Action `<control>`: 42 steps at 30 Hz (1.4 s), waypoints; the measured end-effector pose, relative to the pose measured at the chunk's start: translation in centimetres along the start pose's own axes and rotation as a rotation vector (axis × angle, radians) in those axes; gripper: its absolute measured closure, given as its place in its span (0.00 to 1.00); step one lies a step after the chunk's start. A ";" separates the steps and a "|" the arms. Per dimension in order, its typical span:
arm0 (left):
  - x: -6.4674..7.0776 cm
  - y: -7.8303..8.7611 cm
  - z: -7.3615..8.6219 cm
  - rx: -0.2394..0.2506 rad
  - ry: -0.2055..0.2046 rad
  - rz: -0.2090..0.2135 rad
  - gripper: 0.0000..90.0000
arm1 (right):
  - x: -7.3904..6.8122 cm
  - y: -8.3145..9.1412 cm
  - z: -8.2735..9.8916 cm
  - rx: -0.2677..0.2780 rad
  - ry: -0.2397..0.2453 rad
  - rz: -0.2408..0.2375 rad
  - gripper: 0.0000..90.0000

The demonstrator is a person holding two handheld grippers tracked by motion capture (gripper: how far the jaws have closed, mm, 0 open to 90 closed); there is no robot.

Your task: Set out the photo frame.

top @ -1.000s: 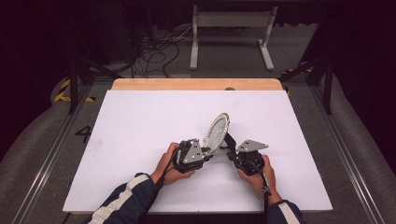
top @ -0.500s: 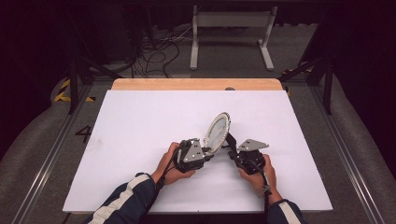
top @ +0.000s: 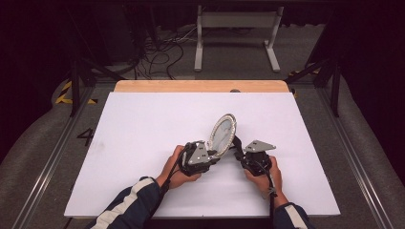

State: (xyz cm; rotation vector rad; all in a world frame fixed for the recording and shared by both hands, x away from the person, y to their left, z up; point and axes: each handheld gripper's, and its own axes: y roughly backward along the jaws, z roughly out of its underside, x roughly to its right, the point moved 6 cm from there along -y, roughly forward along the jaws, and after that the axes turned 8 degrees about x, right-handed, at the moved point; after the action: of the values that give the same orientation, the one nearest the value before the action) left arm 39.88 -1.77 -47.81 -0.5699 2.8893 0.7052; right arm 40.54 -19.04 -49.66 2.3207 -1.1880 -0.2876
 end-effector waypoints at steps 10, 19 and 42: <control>0.1 0.1 -0.2 0.012 -0.010 0.006 0.82 | 0.6 -0.3 -0.2 0.010 -0.005 0.006 1.00; -1.1 3.5 -0.4 0.051 0.002 -0.026 0.81 | -0.4 0.4 -0.3 0.040 0.000 -0.029 0.91; -0.6 13.9 7.0 -0.075 0.129 -0.202 0.29 | -4.9 -0.5 -3.0 0.137 -0.087 -0.058 0.47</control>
State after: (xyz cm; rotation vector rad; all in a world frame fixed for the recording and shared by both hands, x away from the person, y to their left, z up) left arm 35.19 13.05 -48.02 -0.9341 2.8728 0.7747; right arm 39.18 -13.79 -47.56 2.4870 -1.2188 -0.3408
